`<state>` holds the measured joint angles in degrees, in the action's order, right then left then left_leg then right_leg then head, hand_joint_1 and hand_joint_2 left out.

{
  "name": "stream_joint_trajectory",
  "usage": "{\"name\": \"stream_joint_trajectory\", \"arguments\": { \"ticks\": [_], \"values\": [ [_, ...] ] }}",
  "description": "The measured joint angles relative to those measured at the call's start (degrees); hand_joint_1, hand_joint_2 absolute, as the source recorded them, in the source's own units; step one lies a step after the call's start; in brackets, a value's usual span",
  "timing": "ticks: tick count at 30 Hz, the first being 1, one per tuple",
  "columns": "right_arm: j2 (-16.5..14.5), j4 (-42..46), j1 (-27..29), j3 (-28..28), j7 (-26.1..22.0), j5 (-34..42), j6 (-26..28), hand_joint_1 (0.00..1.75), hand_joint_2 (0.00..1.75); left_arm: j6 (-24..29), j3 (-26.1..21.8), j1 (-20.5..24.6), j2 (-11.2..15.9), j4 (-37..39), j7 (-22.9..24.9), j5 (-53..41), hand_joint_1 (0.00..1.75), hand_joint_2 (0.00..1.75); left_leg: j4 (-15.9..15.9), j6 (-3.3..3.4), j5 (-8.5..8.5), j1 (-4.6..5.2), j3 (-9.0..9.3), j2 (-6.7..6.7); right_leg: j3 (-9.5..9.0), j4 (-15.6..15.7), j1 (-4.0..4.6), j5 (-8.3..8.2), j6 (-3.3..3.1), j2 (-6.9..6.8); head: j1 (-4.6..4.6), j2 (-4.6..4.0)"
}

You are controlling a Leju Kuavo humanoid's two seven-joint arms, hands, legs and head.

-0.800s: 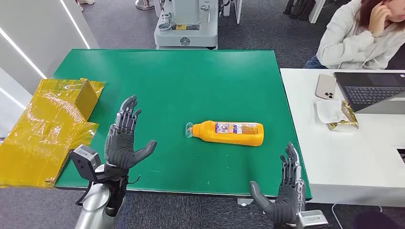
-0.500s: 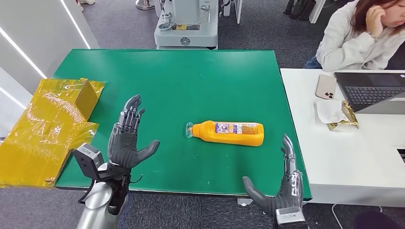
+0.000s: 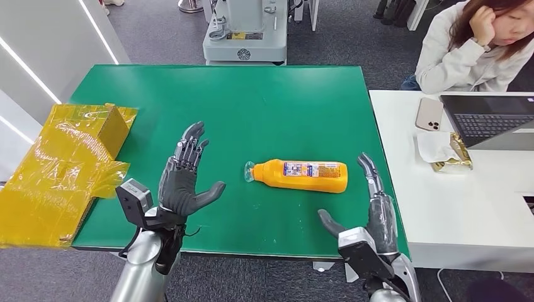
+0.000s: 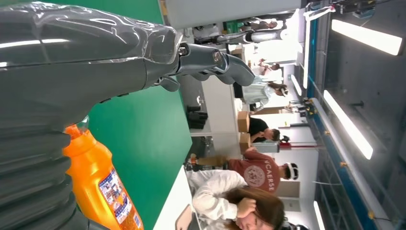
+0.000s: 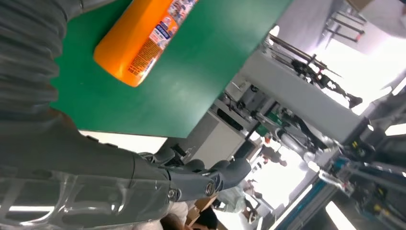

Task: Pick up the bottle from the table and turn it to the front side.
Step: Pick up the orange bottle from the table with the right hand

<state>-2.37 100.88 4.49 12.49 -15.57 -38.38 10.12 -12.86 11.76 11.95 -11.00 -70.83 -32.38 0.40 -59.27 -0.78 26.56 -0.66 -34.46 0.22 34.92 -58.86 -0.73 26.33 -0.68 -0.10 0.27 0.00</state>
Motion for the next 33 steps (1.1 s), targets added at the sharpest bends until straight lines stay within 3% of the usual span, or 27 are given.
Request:
{"name": "stream_joint_trajectory", "arguments": {
  "ticks": [6, 14, 24, 33],
  "values": [
    [5.58, -8.83, -7.95, 1.01, 2.09, -4.49, 0.14, 0.0, 1.75, -0.84, 0.74, -1.11, 0.66, 1.59, -2.48, 0.9, 0.0, 1.75, -0.03, 0.01, -0.01, 0.01, -0.01, 0.01, -0.02, 0.0, -0.01, -0.03, 0.01, 0.0, 0.0, 0.0],
    [12.08, -24.09, -22.54, 7.41, 2.68, -9.94, -0.13, 0.0, 1.75, -0.31, 1.54, -1.24, 1.79, 2.68, -3.12, 1.93, 0.0, 1.75, -0.07, 0.0, -0.08, 0.0, 0.02, -0.05, -0.04, -0.01, -0.01, -0.07, 0.0, -0.05, 0.0, 0.0],
    [12.66, -35.91, -33.68, 11.68, 1.87, -6.89, -1.44, 0.0, 1.75, 0.6, 1.73, -1.24, 2.44, 2.78, -2.52, 2.29, 0.0, 1.75, -0.06, 0.0, -0.08, 0.0, 0.02, -0.04, -0.03, -0.03, -0.01, -0.07, -0.01, -0.03, 0.01, 0.0],
    [13.11, -39.54, -35.39, 12.89, 2.18, -6.26, -3.09, 0.0, 1.75, 0.44, 2.57, -1.25, 2.76, 2.78, -2.37, 2.0, 0.0, 1.75, -0.09, 0.0, -0.07, 0.01, 0.01, -0.06, -0.03, -0.02, -0.01, -0.07, -0.01, -0.07, 0.0, 0.0]
  ]
}}
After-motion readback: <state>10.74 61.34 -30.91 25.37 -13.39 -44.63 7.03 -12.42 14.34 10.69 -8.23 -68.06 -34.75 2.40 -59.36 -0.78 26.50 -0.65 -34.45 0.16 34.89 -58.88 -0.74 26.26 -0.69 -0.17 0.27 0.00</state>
